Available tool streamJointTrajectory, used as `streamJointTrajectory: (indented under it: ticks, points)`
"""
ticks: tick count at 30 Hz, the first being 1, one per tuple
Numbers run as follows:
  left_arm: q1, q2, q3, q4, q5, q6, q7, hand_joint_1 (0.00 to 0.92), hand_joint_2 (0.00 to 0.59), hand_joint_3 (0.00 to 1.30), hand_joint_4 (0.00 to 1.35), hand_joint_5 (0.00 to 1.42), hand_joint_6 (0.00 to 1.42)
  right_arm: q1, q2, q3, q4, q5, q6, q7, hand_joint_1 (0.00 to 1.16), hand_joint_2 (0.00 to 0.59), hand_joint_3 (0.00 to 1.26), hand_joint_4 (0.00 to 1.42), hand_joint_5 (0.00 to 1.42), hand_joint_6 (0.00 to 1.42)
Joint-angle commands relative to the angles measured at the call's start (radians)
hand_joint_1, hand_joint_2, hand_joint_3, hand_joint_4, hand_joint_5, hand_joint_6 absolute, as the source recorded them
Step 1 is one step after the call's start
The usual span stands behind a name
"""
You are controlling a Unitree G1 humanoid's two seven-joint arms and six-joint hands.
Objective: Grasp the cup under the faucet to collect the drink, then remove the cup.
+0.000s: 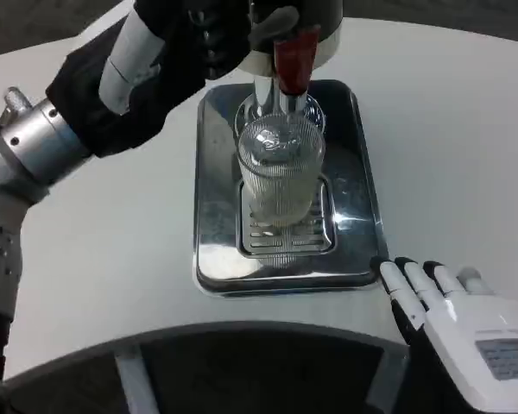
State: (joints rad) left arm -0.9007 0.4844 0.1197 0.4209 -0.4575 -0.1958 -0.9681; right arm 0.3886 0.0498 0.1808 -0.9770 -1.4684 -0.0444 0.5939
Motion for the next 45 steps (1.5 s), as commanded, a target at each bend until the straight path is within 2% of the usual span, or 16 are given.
streamJointTrajectory:
  ticks: [1,14,22,36,45]
  points:
    - [-0.056,-0.024,-0.008,0.077,0.024,-0.024,-0.039,0.0,0.068,0.0,0.0,0.0,0.0,0.004,0.008,0.009,0.01,-0.012,0.006,0.013,0.68,0.264,0.0,0.0,0.0,0.0]
    - [-0.234,-0.098,-0.02,0.351,0.098,-0.114,-0.108,0.0,0.068,0.0,0.0,0.0,0.0,0.008,0.013,0.015,0.014,-0.023,0.019,0.005,0.68,0.264,0.0,0.0,0.0,0.0]
    - [-0.302,-0.129,-0.031,0.441,0.135,-0.168,-0.15,0.0,0.068,0.0,0.0,0.0,0.0,0.024,0.016,0.013,0.005,-0.024,0.025,-0.003,0.68,0.264,0.0,0.0,0.0,0.0]
    - [-0.387,-0.099,-0.108,0.602,0.283,-0.384,-0.232,0.0,0.075,0.0,0.0,0.0,0.0,0.025,0.019,0.016,0.012,-0.014,0.034,-0.012,0.68,0.264,0.0,0.0,0.0,0.0]
    - [-0.393,-0.063,-0.163,0.647,0.36,-0.536,-0.232,0.0,0.077,0.0,0.0,0.01,0.0,-0.013,0.007,-0.016,0.028,0.03,0.052,-0.018,0.68,0.26,0.0,0.0,0.0,0.0]
